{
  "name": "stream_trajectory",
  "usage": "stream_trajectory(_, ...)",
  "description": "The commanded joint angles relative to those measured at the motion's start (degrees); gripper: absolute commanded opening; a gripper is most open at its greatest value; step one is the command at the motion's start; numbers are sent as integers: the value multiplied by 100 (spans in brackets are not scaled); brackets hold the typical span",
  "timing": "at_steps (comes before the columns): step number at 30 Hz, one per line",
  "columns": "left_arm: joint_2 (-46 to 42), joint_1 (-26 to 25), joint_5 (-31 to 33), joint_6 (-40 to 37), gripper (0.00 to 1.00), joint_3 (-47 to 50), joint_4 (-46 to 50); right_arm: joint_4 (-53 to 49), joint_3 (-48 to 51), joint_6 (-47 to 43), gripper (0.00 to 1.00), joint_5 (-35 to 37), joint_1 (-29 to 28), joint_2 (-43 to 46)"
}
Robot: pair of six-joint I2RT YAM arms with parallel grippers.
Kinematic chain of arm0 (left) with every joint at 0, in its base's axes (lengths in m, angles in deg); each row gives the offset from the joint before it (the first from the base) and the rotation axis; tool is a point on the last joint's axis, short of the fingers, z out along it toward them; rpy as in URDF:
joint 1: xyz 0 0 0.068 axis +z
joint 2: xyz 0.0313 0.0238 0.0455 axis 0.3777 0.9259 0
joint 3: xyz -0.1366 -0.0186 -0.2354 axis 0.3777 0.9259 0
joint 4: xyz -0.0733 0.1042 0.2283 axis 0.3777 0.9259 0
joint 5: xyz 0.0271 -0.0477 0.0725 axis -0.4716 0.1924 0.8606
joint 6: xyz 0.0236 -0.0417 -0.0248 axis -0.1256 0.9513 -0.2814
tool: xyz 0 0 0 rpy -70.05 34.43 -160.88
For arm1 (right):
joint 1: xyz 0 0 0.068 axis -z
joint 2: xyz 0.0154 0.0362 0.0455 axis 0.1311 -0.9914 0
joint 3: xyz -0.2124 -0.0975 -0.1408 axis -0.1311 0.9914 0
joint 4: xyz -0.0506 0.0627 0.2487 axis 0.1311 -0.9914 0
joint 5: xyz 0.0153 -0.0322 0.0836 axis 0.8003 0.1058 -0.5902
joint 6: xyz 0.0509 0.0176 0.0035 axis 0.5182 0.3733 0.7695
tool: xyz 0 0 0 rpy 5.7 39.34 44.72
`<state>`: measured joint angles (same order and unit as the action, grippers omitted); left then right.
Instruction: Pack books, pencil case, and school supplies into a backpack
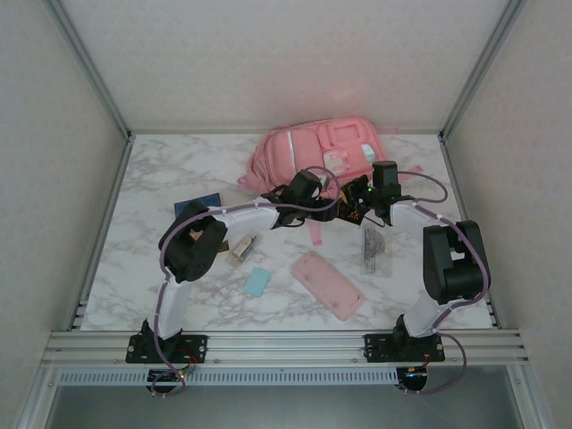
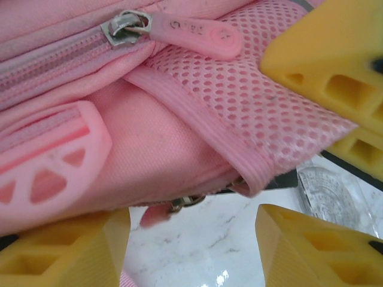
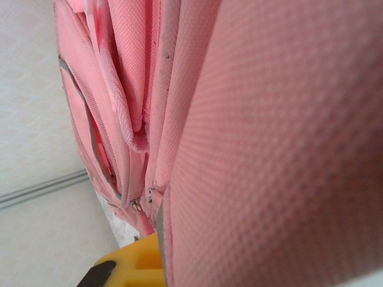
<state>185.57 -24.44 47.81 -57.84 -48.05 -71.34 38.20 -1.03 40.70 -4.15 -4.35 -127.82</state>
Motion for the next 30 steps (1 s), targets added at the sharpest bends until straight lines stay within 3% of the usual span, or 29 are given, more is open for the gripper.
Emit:
stream_trajectory(1, 408, 85, 265, -139, 57, -159, -379, 454, -183, 164, 0, -580, -16, 221)
stream_trajectory(10, 666, 93, 602, -640, 43, -264, -939, 529, 9, 333, 0, -660, -15, 307)
stream_trajectory(17, 927, 102, 888, -736, 49, -178, -1451, 966, 324, 1074, 0, -855, -22, 476)
stream_trajectory(21, 930, 102, 847, -631, 35, 19, -1755, 902, 355, 1125, 0, -749, -9, 594)
stream_trajectory(26, 764, 111, 910, -701, 1, 229, -1707, 988, 359, 1104, 0, -713, 53, 486)
stream_trajectory(30, 554, 171, 855, -639, 0, 430, -1709, 944, 328, 1018, 0, -641, 84, 412)
